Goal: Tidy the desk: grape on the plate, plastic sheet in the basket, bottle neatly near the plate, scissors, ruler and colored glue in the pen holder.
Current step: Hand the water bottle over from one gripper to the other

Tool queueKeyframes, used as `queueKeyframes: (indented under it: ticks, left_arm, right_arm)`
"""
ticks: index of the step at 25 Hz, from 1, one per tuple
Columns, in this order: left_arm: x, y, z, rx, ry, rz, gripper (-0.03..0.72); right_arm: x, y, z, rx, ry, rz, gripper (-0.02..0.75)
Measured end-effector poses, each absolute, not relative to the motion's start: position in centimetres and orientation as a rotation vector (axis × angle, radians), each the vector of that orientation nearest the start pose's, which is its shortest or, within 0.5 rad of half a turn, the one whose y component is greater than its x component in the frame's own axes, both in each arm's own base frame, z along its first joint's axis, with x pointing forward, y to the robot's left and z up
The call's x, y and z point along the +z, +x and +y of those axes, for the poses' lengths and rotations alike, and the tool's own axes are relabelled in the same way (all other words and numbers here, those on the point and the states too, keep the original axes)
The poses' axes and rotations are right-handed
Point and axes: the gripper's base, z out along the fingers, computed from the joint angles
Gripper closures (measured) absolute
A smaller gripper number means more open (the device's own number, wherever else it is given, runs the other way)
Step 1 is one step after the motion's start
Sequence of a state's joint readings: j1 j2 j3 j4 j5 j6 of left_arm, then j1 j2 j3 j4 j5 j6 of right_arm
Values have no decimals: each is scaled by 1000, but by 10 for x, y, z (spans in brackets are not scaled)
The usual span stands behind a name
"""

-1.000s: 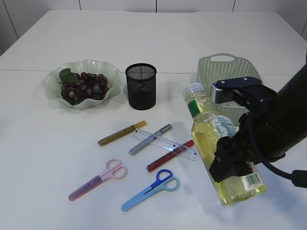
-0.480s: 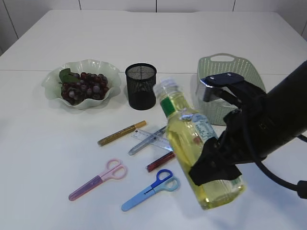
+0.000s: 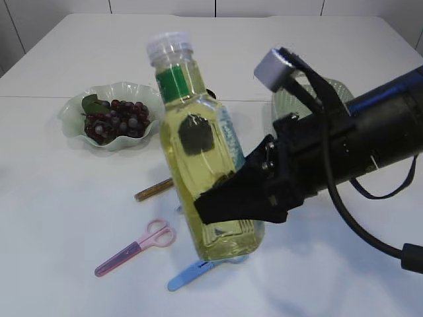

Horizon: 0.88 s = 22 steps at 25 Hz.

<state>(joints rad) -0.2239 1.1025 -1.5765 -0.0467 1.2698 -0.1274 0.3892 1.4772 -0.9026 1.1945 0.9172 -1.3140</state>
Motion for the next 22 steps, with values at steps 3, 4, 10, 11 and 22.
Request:
queueKeyframes:
  ticks: [3, 4, 10, 11, 22]
  left_arm:
    - [470, 176, -44, -226, 135, 2342, 336]
    - [461, 179, -45, -220, 141, 2366, 336]
    - [422, 186, -47, -216, 190, 2323, 337]
    - [417, 186, -48, -224, 212, 2299, 337]
    - [332, 201, -79, -490, 522, 2184, 337]
  right_arm:
    - [271, 229, 175, 1185, -1163, 1926, 225]
    - [274, 228, 176, 1216, -1173, 1880, 225]
    - [285, 222, 180, 1336, -1188, 1726, 225]
    - [285, 222, 180, 1332, -1192, 1721, 225]
    - [286, 223, 180, 1315, -1205, 1681, 225]
